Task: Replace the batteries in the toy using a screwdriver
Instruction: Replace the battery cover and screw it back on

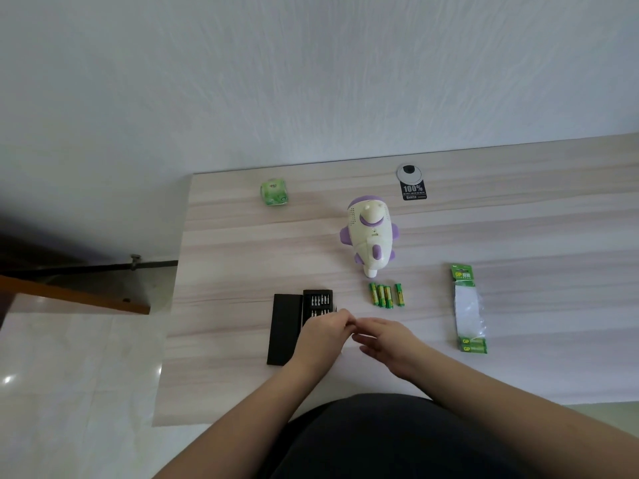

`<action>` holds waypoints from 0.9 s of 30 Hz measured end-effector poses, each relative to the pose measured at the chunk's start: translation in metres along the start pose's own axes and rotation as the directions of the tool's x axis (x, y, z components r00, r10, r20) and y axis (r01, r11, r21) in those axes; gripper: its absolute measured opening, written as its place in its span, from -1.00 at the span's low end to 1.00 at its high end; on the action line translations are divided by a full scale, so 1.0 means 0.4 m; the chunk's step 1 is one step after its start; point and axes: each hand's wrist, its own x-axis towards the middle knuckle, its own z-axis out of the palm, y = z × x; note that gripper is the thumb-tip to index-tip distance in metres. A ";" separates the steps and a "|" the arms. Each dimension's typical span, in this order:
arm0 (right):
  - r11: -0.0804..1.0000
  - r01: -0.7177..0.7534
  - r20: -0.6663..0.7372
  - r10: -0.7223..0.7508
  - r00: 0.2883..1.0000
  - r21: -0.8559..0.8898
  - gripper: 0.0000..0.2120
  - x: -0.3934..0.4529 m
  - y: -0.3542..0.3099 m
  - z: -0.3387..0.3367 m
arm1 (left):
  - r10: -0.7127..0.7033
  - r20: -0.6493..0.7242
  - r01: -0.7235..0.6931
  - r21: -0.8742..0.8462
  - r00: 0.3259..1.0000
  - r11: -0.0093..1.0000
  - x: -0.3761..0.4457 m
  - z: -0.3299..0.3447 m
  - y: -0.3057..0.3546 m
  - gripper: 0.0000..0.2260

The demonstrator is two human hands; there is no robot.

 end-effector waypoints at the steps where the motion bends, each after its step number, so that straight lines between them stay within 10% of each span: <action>1: 1.000 0.000 0.006 0.000 1.000 -0.004 -0.76 0.005 -0.005 0.003 | -0.012 -0.013 0.012 0.002 1.000 1.000 0.000 -0.005 0.000 -0.87; 10: 0.998 -0.020 0.130 0.027 0.991 -0.051 -0.79 0.016 -0.022 0.054 | -0.266 -0.014 0.259 -0.184 0.964 0.948 -0.023 -0.050 -0.059 -0.90; 13: 0.965 0.061 -0.016 -0.068 0.998 -0.256 -0.78 0.042 -0.014 0.071 | -0.388 -0.030 0.360 -0.318 0.921 0.877 -0.033 -0.061 -0.082 -0.93; 17: 0.634 0.150 -0.116 -0.359 0.926 -0.758 -0.84 0.083 0.011 0.082 | -0.472 0.000 0.421 -0.451 0.882 0.787 -0.050 -0.078 -0.087 -0.89; 27: 0.385 0.029 -0.144 -0.412 0.900 -0.923 -0.79 0.126 0.066 0.118 | -0.549 0.026 0.457 -0.587 0.835 0.668 -0.076 -0.093 -0.097 -0.88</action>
